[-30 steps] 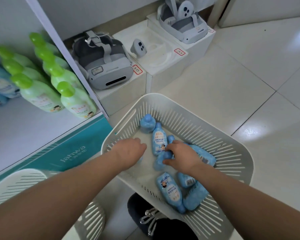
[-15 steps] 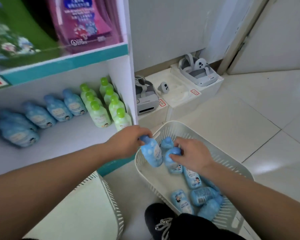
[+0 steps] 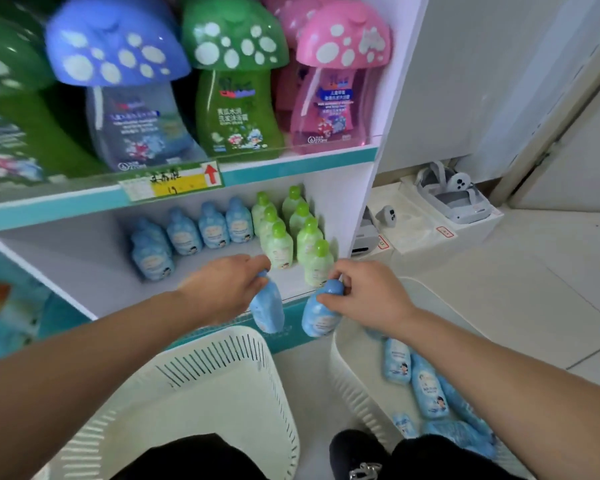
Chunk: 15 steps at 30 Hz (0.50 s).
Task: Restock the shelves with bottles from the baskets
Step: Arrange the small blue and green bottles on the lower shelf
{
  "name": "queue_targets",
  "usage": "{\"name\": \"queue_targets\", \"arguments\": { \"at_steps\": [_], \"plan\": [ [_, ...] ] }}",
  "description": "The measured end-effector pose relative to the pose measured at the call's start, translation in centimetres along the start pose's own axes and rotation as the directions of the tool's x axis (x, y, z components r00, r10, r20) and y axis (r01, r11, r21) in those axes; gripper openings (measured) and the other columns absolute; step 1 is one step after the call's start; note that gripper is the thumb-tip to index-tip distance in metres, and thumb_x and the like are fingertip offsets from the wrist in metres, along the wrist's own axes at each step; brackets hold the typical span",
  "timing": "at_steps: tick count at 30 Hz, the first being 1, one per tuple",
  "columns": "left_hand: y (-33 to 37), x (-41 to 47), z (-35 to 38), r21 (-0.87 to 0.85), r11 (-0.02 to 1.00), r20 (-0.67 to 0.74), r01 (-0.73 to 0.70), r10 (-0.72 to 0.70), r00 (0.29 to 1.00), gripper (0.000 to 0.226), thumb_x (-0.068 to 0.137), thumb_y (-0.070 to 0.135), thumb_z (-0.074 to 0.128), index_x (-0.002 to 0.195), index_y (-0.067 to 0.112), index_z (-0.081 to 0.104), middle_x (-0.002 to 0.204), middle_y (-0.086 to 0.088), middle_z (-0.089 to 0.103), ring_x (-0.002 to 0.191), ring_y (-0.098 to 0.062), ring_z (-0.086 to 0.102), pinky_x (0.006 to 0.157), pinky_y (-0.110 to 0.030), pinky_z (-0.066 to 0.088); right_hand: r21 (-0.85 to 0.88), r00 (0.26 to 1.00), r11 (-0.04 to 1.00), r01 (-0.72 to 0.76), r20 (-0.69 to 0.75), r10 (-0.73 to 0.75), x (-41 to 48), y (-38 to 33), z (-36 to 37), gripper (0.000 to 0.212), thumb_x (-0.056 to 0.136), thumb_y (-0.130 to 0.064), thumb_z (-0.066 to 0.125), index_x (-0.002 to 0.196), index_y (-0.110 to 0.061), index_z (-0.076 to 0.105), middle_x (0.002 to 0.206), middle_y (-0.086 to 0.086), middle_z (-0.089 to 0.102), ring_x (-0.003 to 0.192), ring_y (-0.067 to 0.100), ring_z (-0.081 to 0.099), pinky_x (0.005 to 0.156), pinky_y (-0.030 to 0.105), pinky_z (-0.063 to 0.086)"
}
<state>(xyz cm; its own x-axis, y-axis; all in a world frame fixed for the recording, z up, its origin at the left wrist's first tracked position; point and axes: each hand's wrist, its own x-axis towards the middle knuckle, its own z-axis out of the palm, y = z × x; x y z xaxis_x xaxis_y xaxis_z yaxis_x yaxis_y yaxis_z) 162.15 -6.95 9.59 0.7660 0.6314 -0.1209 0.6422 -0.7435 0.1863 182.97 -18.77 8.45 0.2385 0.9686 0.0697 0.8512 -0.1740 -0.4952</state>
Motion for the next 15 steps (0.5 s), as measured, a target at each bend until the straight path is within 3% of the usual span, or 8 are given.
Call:
{"name": "queue_targets", "arguments": {
  "at_steps": [6, 10, 15],
  "plan": [
    [-5.6, -3.7, 0.3, -0.06, 0.99, -0.098, 0.126, -0.132, 0.986, 0.036, 0.083, 0.043, 0.029, 0.106, 0.025, 0.049, 0.1, -0.003, 0.058, 0.084, -0.027, 0.056, 0.074, -0.038, 0.049, 0.027, 0.997, 0.997, 0.071, 0.037, -0.072, 2.9, -4.6, 2.5, 0.023, 0.072, -0.039, 0.074, 0.08, -0.021, 0.062, 0.053, -0.012, 0.048, 0.066, 0.016, 0.055, 0.064, 0.032, 0.048],
    [-7.8, -4.8, 1.2, 0.002, 0.976, -0.16, 0.22, -0.216, 0.963, 0.024, 0.093, 0.038, 0.04, 0.102, 0.018, 0.05, 0.097, -0.007, 0.058, 0.083, -0.033, 0.057, 0.067, -0.037, 0.047, 0.044, 0.997, 0.997, 0.069, 0.038, -0.071, 4.4, -6.5, 4.8, 0.022, 0.071, -0.038, 0.075, 0.075, -0.024, 0.059, 0.053, -0.012, 0.047, 0.062, 0.013, 0.05, 0.06, 0.031, 0.044],
    [-9.9, -4.5, 1.6, 0.003, 0.958, -0.229, 0.288, -0.28, 0.932, 0.025, 0.096, 0.035, 0.043, 0.103, 0.013, 0.054, 0.096, -0.011, 0.059, 0.083, -0.035, 0.058, 0.061, -0.032, 0.038, 0.041, 0.997, 0.997, 0.066, 0.022, -0.067, 6.2, -8.2, 6.8, 0.022, 0.071, -0.036, 0.074, 0.079, -0.02, 0.062, 0.055, -0.01, 0.049, 0.062, 0.016, 0.051, 0.058, 0.03, 0.042]
  ]
}}
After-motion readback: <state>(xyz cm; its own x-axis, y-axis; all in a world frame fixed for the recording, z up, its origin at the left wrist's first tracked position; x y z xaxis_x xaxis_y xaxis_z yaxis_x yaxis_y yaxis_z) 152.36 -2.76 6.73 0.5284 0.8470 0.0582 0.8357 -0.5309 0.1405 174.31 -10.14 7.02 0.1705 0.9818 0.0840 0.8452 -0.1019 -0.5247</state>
